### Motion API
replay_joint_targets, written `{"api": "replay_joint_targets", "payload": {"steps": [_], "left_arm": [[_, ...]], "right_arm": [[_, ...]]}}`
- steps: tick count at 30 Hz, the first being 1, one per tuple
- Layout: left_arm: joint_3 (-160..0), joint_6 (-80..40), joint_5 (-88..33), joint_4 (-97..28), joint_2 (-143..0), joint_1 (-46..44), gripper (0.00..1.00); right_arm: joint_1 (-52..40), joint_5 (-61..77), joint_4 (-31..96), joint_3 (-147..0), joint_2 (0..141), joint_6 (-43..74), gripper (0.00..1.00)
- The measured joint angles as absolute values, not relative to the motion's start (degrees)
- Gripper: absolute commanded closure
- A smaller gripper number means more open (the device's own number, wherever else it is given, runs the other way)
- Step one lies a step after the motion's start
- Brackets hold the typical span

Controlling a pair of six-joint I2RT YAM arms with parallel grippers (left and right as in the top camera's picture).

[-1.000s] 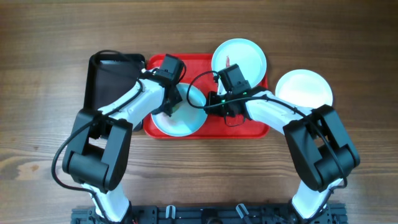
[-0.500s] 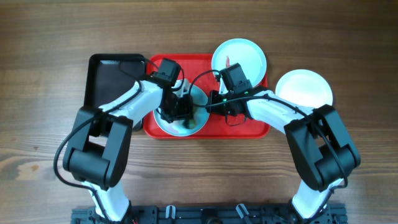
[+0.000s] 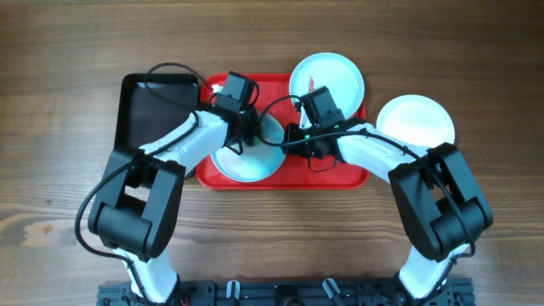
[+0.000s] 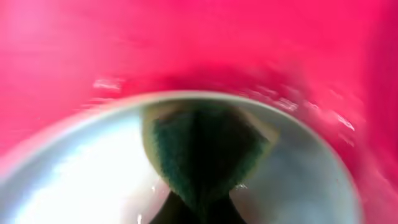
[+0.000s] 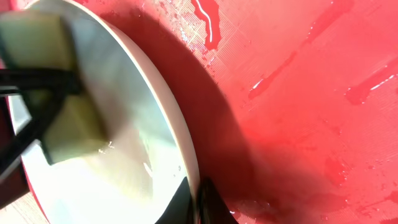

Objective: Clean dirty plates on tray and stack at the side
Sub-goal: 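Keep scrubbing the sauce on the blue-rimmed plate with the left gripper's sponge, then lift the sponge off the blue-rimmed plate with the left gripper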

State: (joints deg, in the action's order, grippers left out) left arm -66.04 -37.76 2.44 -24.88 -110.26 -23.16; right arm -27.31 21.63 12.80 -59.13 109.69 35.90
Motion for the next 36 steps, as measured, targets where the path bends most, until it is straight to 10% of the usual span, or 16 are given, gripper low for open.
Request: {"api": "replay_joint_targets", "payload": {"steps": [8,23,36], "left_arm": [[-67.11,-38.83,7.31,-38.37,-109.43,-23.62,0.96],[-64.38,-10.55,-32.05,-30.37,-111.66,-24.32,0.96],[-65.52,-28.4,-1.5,-21.45,-110.17,-19.75,0.96]], "right_arm": [[-27.44,21.69,12.82,-59.13,109.69,35.83,0.96],[-27.33,21.43,12.8,-59.13,109.69,35.86,0.96],[-27.16,21.17,12.58,-59.13,109.69,35.9,0.96]]}}
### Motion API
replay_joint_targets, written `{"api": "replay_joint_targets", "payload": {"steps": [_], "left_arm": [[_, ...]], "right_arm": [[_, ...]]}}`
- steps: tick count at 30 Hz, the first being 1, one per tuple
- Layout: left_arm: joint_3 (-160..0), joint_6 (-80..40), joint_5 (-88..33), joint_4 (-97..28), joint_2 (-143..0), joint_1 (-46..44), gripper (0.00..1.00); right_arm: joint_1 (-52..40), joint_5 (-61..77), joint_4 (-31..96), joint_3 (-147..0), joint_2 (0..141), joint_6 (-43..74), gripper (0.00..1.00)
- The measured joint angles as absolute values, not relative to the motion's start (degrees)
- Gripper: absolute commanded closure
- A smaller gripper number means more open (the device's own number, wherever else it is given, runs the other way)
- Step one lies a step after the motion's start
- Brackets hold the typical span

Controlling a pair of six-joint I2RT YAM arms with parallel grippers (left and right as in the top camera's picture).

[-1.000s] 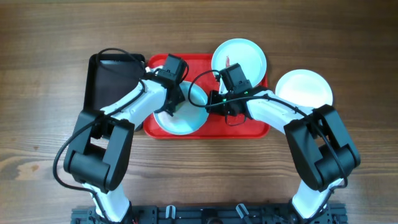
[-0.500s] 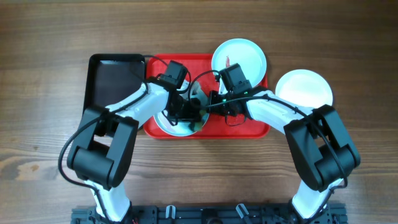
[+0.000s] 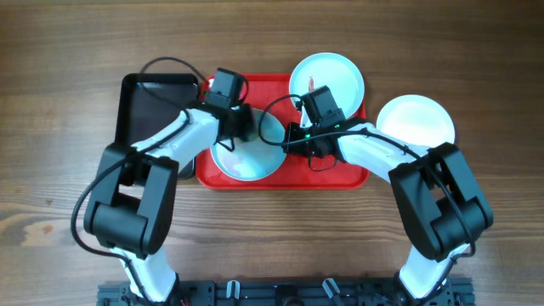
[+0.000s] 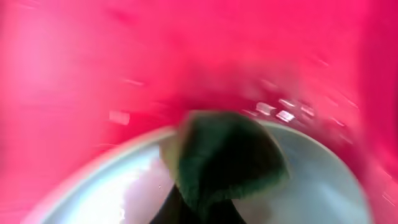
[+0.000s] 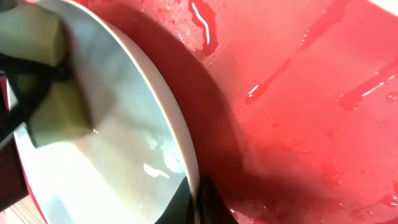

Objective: Clean dirty plates on tray and stack at the side
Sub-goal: 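Lift the sponge off the blue-rimmed plate with the left gripper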

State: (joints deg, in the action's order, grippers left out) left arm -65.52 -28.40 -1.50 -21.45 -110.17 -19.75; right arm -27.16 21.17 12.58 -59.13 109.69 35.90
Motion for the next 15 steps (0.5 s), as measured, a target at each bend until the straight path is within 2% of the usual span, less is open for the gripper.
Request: {"api": "replay_joint_targets", "payload": {"steps": [8,15], "left_arm": [[-63.96,-29.71,7.57,-29.32,-104.57,-19.62,0.96],[-63.75,-29.93,3.38,-34.0,-90.43,-18.76,0.96]], "right_arm": [[-27.55,21.23,12.43,-59.13,109.71,35.9,0.96],[-27.55,21.32,12.6,-59.13,109.71,35.9,0.96]]}}
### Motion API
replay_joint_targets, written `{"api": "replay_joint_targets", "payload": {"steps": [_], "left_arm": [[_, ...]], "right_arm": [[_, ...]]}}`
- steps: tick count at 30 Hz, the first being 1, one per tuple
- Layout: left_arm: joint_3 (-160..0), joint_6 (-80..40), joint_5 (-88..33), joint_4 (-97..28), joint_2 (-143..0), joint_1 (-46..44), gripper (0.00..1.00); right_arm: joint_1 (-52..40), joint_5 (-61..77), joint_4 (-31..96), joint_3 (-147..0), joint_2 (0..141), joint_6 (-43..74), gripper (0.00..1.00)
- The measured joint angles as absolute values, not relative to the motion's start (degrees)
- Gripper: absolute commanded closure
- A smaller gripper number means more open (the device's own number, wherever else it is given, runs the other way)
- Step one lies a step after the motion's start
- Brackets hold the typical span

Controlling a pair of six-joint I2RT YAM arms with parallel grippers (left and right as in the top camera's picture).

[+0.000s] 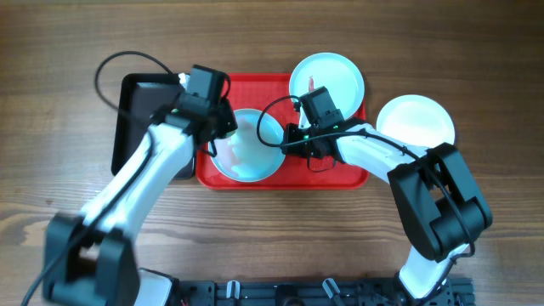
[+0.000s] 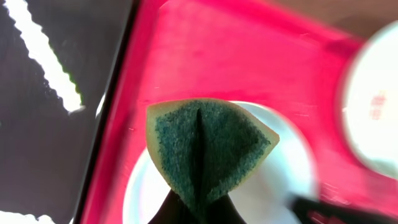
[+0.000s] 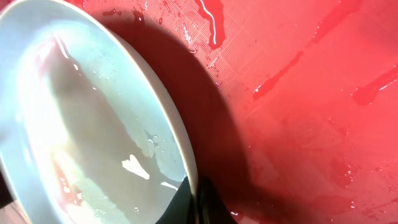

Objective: Clean dirty plates on tray and stack at the side
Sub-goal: 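Lift the sponge off the blue-rimmed plate with the left gripper, then lift the blue-rimmed plate with the right gripper and tilt it toward the white plate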

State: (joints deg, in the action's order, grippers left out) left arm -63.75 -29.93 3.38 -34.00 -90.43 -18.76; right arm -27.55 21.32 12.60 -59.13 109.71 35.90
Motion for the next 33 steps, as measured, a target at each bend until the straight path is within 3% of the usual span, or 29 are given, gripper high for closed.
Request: {"api": "replay_joint_targets", "payload": {"steps": [2,7,9,12,13,14,15,24,33], "left_arm": [[-63.75,-29.93,1.56,-35.35,-86.61,-18.76,0.96],[-63.75,-29.93,0.32,-39.64,-82.63,-18.79,0.96],[-63.75,-29.93,0.6,-41.25,-82.87,-18.79,0.96],[-63.75,-29.93,1.63,-42.02,-83.33,-18.76,0.96],[-63.75,-29.93,1.89,-42.04,-83.48,-18.74,0.96],[-63.75,-29.93,2.13,-42.02,-83.72,-18.72,0.96],[-63.75,-29.93,2.33,-41.95,-83.94,-18.65,0.96],[-63.75,-29.93,3.36,-41.76,-85.32,-15.59,0.96],[-63.75,-29.93,3.6,-42.06,-85.34,-13.85,0.96]], "right_arm": [[-27.55,21.39,12.64,-59.13,109.71,35.9,0.94],[-27.55,21.43,11.81,-59.13,109.71,36.05,0.78],[-27.55,21.28,11.05,-59.13,109.71,35.97,0.77],[-27.55,20.82,10.63,-59.13,109.71,36.07,0.77],[-27.55,20.73,10.61,-59.13,109.71,36.1,0.82],[-27.55,20.71,10.61,-59.13,109.71,36.1,0.93],[-27.55,20.49,10.63,-59.13,109.71,36.14,0.96],[-27.59,20.95,12.73,-59.13,109.71,36.1,0.96],[-26.33,15.94,26.0,-58.57,99.31,33.71,0.96]]}}
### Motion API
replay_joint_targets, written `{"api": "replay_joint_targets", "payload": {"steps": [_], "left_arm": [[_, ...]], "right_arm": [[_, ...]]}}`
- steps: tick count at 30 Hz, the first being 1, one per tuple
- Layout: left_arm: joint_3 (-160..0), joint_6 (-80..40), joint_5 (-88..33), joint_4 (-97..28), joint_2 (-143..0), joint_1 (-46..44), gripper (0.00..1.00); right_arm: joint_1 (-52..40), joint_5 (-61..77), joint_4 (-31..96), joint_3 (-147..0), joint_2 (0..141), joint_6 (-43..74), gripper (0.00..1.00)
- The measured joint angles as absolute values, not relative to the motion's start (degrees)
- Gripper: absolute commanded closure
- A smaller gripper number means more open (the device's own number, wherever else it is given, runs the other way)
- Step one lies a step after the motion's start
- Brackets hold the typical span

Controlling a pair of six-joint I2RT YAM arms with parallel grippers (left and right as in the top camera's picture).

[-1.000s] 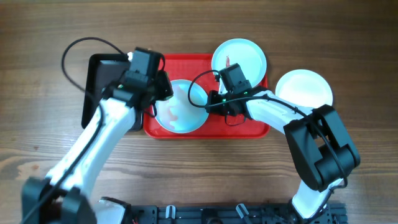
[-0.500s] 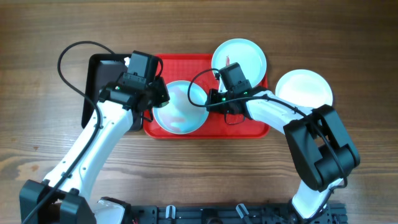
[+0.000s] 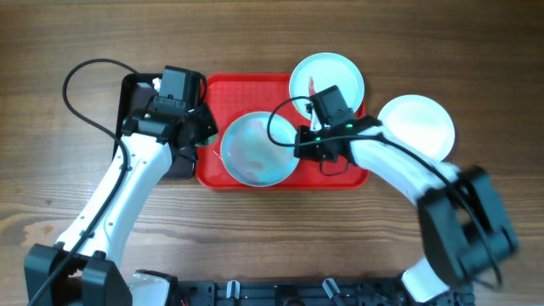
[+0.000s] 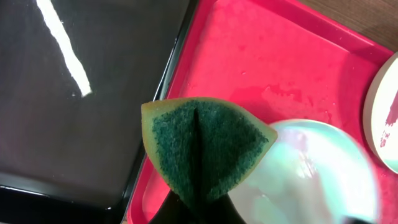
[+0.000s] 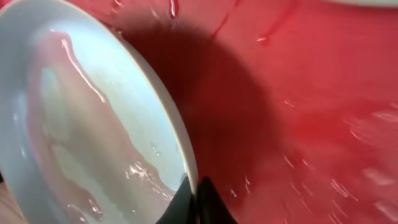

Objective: Clean dirty plates on tray and stack at the side
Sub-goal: 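Lift the blue-rimmed plate with the right gripper and tilt it toward the white plate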

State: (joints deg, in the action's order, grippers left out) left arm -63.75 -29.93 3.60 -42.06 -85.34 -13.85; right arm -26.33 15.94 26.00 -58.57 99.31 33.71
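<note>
A wet pale-blue plate [image 3: 259,150] hangs above the red tray [image 3: 229,93], held by its right rim in my shut right gripper [image 5: 194,198]; its glossy inside [image 5: 93,124] fills the right wrist view. My left gripper [image 4: 198,208] is shut on a folded green-and-yellow sponge [image 4: 208,146], which hovers over the tray's left edge beside the black tray [image 3: 136,98]. A plate with a red smear [image 3: 327,81] lies at the tray's back right. One clean white plate [image 3: 416,123] rests on the table to the right of the tray.
The black tray [image 4: 74,99] lies left of the red one, its rim right beside the sponge. Wet streaks cover the red tray floor [image 5: 311,124]. Wooden table [image 3: 272,246] surrounds both trays; a cable loops over the left arm.
My left gripper with the sponge moved left, from above the plate to the seam between the two trays. The held plate has shifted slightly right and looks larger in the overhead view.
At first the sponge pressed inside the plate while my right gripper pinched the rim. It then sat nearer the plate's far edge. After that the sponge was lifted off the plate, and now it is at the tray's left edge, the right gripper still holding the plate.
</note>
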Motion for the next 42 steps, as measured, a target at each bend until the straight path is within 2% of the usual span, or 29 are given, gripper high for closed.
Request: {"api": "replay_joint_targets", "payload": {"steps": [8,19,32,42], "left_arm": [[-63.75,-29.93,3.6,-41.52,-85.97,-13.85,0.96],[-63.75,-29.93,3.57,-40.86,-89.84,-13.85,0.96],[-63.75,-29.93,3.55,-39.55,-90.52,-13.85,0.96],[-63.75,-29.93,3.55,-39.35,-90.87,-13.85,0.96]], "right_arm": [[-26.57,0.23,35.68,-58.54,84.93,30.35,0.96],[-28.93,-23.9,45.21,-59.07,82.56,27.92,0.96],[-49.39,-57.34,42.63,-63.07,82.54,21.21,0.96],[-52.75,-72.64,30.37,-63.22,82.54,9.19,0.96]]}}
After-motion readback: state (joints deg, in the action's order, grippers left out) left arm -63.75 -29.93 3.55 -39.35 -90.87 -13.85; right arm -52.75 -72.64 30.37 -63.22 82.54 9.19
